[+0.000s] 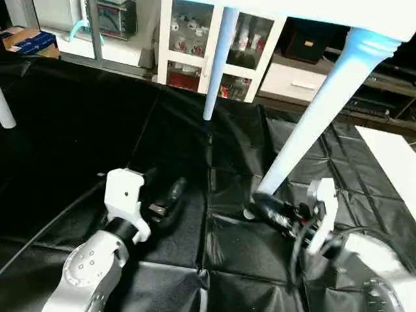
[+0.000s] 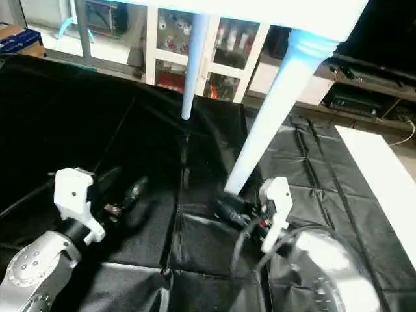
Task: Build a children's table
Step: Flip table
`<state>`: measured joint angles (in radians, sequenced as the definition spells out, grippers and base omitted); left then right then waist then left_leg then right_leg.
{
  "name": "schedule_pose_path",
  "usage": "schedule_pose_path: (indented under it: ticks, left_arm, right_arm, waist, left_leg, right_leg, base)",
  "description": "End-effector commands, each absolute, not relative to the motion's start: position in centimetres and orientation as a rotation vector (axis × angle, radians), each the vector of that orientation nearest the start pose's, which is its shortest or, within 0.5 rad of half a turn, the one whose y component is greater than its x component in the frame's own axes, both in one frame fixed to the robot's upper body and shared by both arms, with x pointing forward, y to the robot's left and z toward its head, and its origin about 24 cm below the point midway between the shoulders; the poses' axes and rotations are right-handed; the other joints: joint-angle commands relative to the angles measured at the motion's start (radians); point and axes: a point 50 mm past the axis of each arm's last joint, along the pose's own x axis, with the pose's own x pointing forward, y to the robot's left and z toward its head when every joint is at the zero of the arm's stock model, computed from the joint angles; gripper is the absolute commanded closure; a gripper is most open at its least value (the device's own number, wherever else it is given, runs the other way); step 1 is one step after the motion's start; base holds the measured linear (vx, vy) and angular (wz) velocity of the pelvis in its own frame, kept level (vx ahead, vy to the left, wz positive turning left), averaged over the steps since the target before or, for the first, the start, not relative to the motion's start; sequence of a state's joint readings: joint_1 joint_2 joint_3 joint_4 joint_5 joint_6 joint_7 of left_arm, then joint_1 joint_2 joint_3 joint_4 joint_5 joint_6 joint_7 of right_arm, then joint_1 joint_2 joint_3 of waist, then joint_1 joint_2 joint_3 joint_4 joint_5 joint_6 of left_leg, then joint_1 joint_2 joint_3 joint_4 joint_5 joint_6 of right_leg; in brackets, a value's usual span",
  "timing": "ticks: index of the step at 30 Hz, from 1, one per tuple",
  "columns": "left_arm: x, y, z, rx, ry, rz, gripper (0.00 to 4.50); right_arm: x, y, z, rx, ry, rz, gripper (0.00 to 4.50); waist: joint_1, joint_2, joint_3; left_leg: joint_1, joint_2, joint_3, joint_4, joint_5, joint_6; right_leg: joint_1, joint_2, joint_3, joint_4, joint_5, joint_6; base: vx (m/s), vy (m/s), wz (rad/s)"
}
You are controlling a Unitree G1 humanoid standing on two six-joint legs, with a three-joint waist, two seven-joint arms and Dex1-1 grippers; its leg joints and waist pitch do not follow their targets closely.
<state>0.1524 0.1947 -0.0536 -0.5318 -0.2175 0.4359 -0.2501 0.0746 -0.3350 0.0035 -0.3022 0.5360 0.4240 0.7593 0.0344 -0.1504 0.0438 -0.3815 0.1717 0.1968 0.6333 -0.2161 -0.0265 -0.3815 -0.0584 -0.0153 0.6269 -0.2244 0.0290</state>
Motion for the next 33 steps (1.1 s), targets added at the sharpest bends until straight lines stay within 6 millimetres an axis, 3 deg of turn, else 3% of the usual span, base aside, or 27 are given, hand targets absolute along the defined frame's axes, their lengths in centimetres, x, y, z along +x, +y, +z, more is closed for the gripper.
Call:
schedule_pose_path:
  ticks: [1,2,3,4,6,9,12,13,14,15,16,17,18,19,20,21,23,24,25,26,27,28,29,30,31,32,33]
  left_arm:
    - [21.7,15.7,8.2,0.000,0.093,-0.239,0.99]
    - [21.7,15.9,8.1,0.004,0.094,-0.224,0.99]
    - [21.7,16.1,8.1,0.005,0.088,-0.216,0.99]
    - [21.7,16.2,8.2,0.004,0.082,-0.208,0.99]
    - [21.8,16.1,8.2,0.000,0.076,-0.212,0.99]
    - [22.4,15.8,8.6,0.005,0.055,-0.229,0.99]
    - [22.9,15.5,8.8,0.008,0.044,-0.236,0.99]
    - [23.0,15.4,8.9,0.008,0.041,-0.238,0.99]
    - [23.2,15.3,9.0,0.008,0.036,-0.242,0.99]
    - [23.3,15.2,9.1,0.010,0.029,-0.249,0.99]
    - [23.4,15.1,9.1,0.010,0.027,-0.249,0.99]
    - [23.4,15.1,9.2,0.012,0.022,-0.250,0.99]
    - [23.5,15.0,9.2,0.013,0.018,-0.253,0.99]
    - [23.5,15.0,9.2,0.013,0.018,-0.253,0.99]
    - [23.5,14.9,9.2,0.017,0.015,-0.252,0.99]
    - [23.5,14.9,9.2,0.017,0.015,-0.252,0.99]
    - [23.6,14.9,9.2,0.018,0.014,-0.251,0.99]
    - [23.6,14.8,9.2,0.020,0.013,-0.251,0.99]
    - [23.6,14.8,9.2,0.024,0.013,-0.252,0.99]
    - [23.6,14.8,9.2,0.024,0.013,-0.252,0.99]
    - [23.7,14.9,9.2,0.036,0.016,-0.249,0.99]
    - [23.7,14.9,9.2,0.036,0.016,-0.249,0.99]
    - [23.7,14.9,9.2,0.039,0.016,-0.249,0.99]
    - [23.7,15.0,9.2,0.044,0.017,-0.247,0.99]
    - [23.7,15.0,9.2,0.046,0.017,-0.245,0.99]
    - [23.7,15.0,9.2,0.046,0.016,-0.245,0.99]
    - [23.7,15.0,9.2,0.046,0.016,-0.245,0.99]
  right_arm:
    - [22.2,-18.0,7.4,0.260,0.111,0.697,3.20]
    - [22.1,-18.2,7.3,0.264,0.118,0.678,3.20]
    - [21.7,-18.3,7.1,0.260,0.125,0.673,3.20]
    - [21.2,-18.3,7.0,0.253,0.129,0.673,3.20]
    - [20.9,-18.2,7.0,0.259,0.128,0.670,3.20]
    - [20.3,-17.6,7.3,0.275,0.118,0.645,3.20]
    - [20.4,-17.2,7.5,0.275,0.108,0.624,3.20]
    - [20.5,-17.1,7.6,0.274,0.103,0.614,3.20]
    - [20.7,-17.0,7.6,0.275,0.095,0.600,3.20]
    - [20.9,-17.0,7.7,0.276,0.087,0.578,3.20]
    - [20.9,-17.0,7.7,0.276,0.085,0.574,3.20]
    - [21.0,-17.0,7.7,0.278,0.081,0.560,3.20]
    - [21.1,-17.0,7.7,0.283,0.079,0.547,3.20]
    - [21.1,-17.0,7.7,0.283,0.079,0.547,3.20]
    - [21.2,-17.1,7.5,0.287,0.084,0.522,3.20]
    - [21.2,-17.1,7.5,0.287,0.084,0.522,3.20]
    - [21.2,-17.1,7.4,0.286,0.084,0.511,3.20]
    - [21.3,-17.2,7.4,0.285,0.084,0.501,3.20]
    - [21.4,-17.2,7.4,0.285,0.083,0.490,3.20]
    - [21.4,-17.2,7.4,0.285,0.083,0.489,3.20]
    - [21.5,-17.2,7.3,0.285,0.085,0.479,3.20]
    - [21.5,-17.2,7.3,0.285,0.086,0.479,3.20]
    - [21.5,-17.2,7.3,0.285,0.087,0.476,3.20]
    - [21.5,-17.2,7.2,0.286,0.089,0.471,3.20]
    - [21.6,-17.2,7.2,0.287,0.090,0.468,3.20]
    - [21.6,-17.2,7.1,0.286,0.092,0.460,3.20]
    - [21.6,-17.2,7.1,0.286,0.092,0.460,3.20]
  waist:
    - [-0.002,0.044,-0.029]
    - [-0.005,0.029,-0.030]
    - [-0.001,0.061,-0.030]
    - [-0.005,0.045,-0.030]
    - [-0.003,0.064,-0.031]
    - [-0.009,0.057,-0.030]
    - [0.016,0.056,-0.039]
    - [0.031,0.049,-0.036]
    - [0.033,0.069,-0.033]
    - [0.026,0.071,-0.034]
    - [0.010,0.088,-0.039]
    - [-0.022,0.114,-0.059]
    - [-0.021,0.124,-0.060]
    - [-0.012,0.127,-0.078]
    - [0.009,0.132,-0.093]
    - [0.015,0.124,-0.106]
    - [0.024,0.116,-0.113]
    - [0.026,0.096,-0.113]
    - [0.034,0.071,-0.116]
    - [0.031,0.052,-0.108]
    - [0.001,0.072,-0.072]
    - [-0.004,0.067,-0.057]
    - [-0.040,0.051,-0.043]
    - [-0.095,0.119,-0.052]
    - [-0.103,0.149,-0.030]
    - [-0.063,0.155,-0.006]
    - [-0.089,0.156,-0.012]
  left_leg:
    - [0.033,0.070,-0.049,-0.110,-0.321,-0.105]
    - [0.032,0.069,-0.048,-0.108,-0.325,-0.108]
    - [0.036,0.068,-0.050,-0.110,-0.335,-0.115]
    - [0.036,0.068,-0.047,-0.109,-0.349,-0.111]
    - [0.033,0.067,-0.051,-0.112,-0.356,-0.109]
    - [0.022,0.059,-0.041,-0.104,-0.363,-0.060]
    - [-0.006,0.051,-0.042,-0.038,-0.226,0.090]
    - [-0.031,0.059,-0.074,0.024,-0.191,0.118]
    - [-0.059,0.065,-0.114,0.049,-0.138,0.110]
    - [-0.067,0.058,-0.122,0.027,-0.098,0.116]
    - [-0.036,0.047,-0.102,-0.069,0.049,0.190]
    - [0.020,0.038,-0.104,-0.064,0.373,0.349]
    - [0.007,0.045,-0.097,-0.072,0.550,0.396]
    - [-0.016,0.061,-0.106,-0.075,0.944,0.410]
    - [-0.022,0.073,-0.112,-0.076,1.225,0.352]
    - [-0.038,0.080,-0.112,-0.086,1.279,0.294]
    - [-0.053,0.082,-0.107,-0.106,1.144,0.291]
    - [-0.099,0.069,-0.087,-0.140,0.829,0.311]
    - [-0.129,0.000,-0.043,-0.127,0.452,0.265]
    - [-0.128,-0.054,-0.011,-0.044,0.231,0.207]
    - [-0.125,-0.065,-0.132,0.285,-0.249,-0.015]
    - [-0.131,-0.090,-0.130,0.311,-0.305,-0.070]
    - [-0.058,-0.099,-0.107,0.284,-0.425,-0.062]
    - [0.037,-0.014,-0.173,0.198,-0.609,0.012]
    - [-0.163,0.111,-0.266,-0.100,-0.755,0.085]
    - [-0.205,0.060,-0.194,-0.118,-0.723,-0.001]
    - [-0.190,0.042,-0.182,-0.095,-0.699,0.020]
  right_leg:
    - [-0.005,-0.071,0.039,-0.089,-0.248,-0.090]
    - [-0.002,-0.068,0.037,-0.091,-0.238,-0.086]
    - [-0.003,-0.067,0.038,-0.088,-0.228,-0.087]
    - [-0.003,-0.065,0.037,-0.093,-0.218,-0.083]
    - [0.001,-0.066,0.037,-0.090,-0.211,-0.088]
    - [0.005,-0.088,0.048,-0.108,-0.261,-0.104]
    - [0.039,-0.191,0.113,-0.150,-0.302,-0.139]
    - [0.061,-0.273,0.164,-0.177,-0.398,-0.148]
    - [0.069,-0.298,0.169,-0.181,-0.437,-0.187]
    - [0.068,-0.265,0.141,-0.169,-0.400,-0.205]
    - [0.031,-0.112,0.048,-0.114,-0.181,-0.243]
    - [-0.025,0.020,-0.023,-0.016,0.026,-0.239]
    - [-0.039,0.040,-0.044,0.021,0.069,-0.226]
    - [-0.045,0.041,-0.055,0.050,0.153,-0.173]
    - [-0.074,0.033,-0.051,0.056,0.178,-0.118]
    - [-0.086,0.025,-0.051,0.064,0.177,-0.093]
    - [-0.100,0.018,-0.048,0.065,0.147,-0.075]
    - [-0.095,0.007,-0.046,0.052,0.133,-0.076]
    - [-0.118,-0.017,-0.045,-0.024,0.116,-0.150]
    - [-0.156,-0.068,-0.034,-0.110,0.032,-0.224]
    - [-0.181,-0.279,0.050,-0.226,-0.298,-0.275]
    - [-0.164,-0.239,-0.001,-0.228,-0.436,-0.217]
    - [-0.168,-0.180,-0.110,-0.257,-0.715,-0.067]
    - [-0.181,-0.124,-0.286,-0.245,-0.641,0.041]
    - [-0.060,-0.044,-0.238,0.138,-0.390,0.064]
    - [-0.111,-0.005,-0.189,0.262,-0.300,-0.043]
    - [-0.108,-0.002,-0.188,0.284,-0.315,-0.055]
  base:
    - [0.000,0.000,0.00]
    - [0.000,0.000,0.00]
    - [0.000,0.000,0.00]
    - [0.000,0.000,0.00]
    - [0.000,0.000,0.00]
    - [0.000,0.000,0.00]
    - [-0.003,0.026,-0.01]
    - [-0.009,0.077,-0.03]
    - [0.005,0.141,-0.17]
    - [0.009,0.177,-0.18]
    - [0.009,0.177,-0.18]
    - [0.017,0.198,0.03]
    - [-0.039,0.189,0.08]
    - [-0.039,0.189,0.08]
    - [-0.118,0.136,0.02]
    - [-0.151,0.076,0.02]
    - [-0.188,0.052,0.03]
    - [-0.334,0.001,0.05]
    - [-0.334,0.001,0.05]
    - [-0.392,-0.002,0.05]
    - [-0.328,0.043,-0.22]
    - [-0.328,0.043,-0.22]
    - [-0.346,0.133,-0.44]
    - [-0.368,0.183,-0.29]
    - [-0.368,0.183,-0.29]
    - [-0.200,0.141,-0.04]
    - [-0.270,0.074,0.00]
